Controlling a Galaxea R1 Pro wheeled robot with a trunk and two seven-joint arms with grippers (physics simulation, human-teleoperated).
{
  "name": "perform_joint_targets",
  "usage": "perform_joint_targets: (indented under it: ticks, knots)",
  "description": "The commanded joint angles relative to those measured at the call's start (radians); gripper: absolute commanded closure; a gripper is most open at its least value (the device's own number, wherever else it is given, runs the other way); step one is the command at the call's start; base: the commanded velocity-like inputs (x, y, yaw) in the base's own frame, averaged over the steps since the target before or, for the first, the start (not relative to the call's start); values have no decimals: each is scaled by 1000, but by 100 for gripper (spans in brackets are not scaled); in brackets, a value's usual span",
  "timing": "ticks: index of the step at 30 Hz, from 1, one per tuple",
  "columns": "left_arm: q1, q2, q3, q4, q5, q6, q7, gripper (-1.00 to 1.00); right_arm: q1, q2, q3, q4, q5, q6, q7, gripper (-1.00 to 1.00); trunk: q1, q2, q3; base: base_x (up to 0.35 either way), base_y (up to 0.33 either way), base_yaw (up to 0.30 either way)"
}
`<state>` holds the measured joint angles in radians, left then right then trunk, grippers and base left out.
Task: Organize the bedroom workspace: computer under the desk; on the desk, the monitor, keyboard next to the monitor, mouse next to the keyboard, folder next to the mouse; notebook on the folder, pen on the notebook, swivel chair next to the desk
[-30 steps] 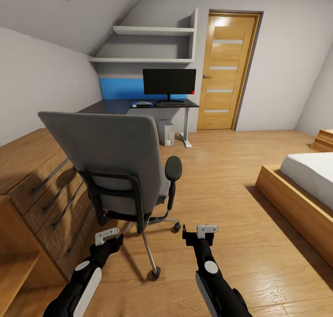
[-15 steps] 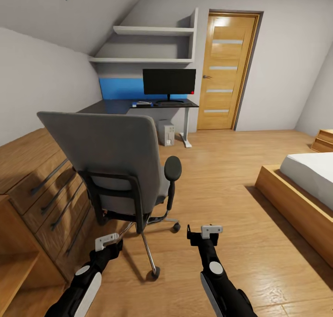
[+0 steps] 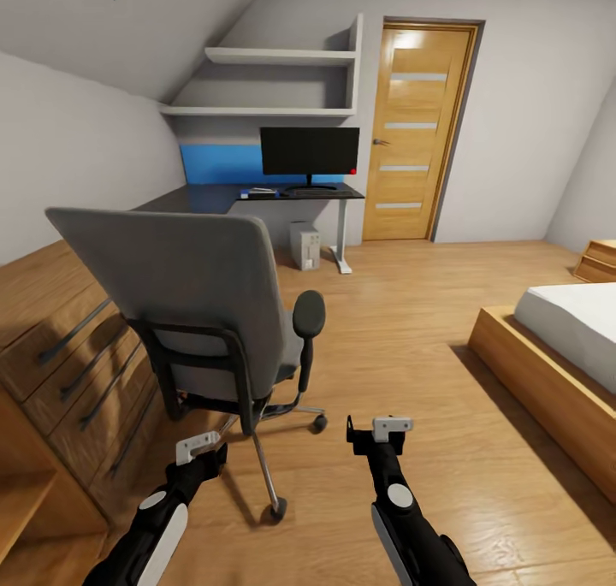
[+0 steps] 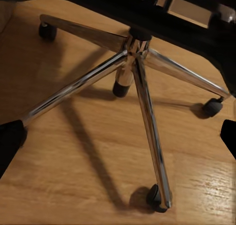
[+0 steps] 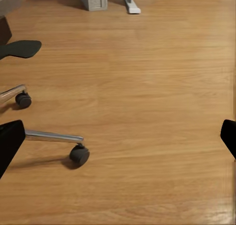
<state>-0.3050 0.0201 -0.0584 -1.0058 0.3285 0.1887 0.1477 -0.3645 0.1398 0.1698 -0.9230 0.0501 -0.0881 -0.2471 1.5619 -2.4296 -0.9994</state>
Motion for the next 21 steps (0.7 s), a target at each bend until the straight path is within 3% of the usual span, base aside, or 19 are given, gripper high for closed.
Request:
perform_joint_targets:
  ticks: [1, 21]
  knots:
    - [0, 2, -4, -2, 11, 4, 10, -100, -1, 0, 2, 1, 5, -1, -7, -100, 0, 0, -1, 33, -178, 0]
    - [0, 3, -4, -2, 11, 5, 10, -100, -1, 0, 2, 1, 5, -1, -7, -100, 0, 0, -1, 63, -27, 0]
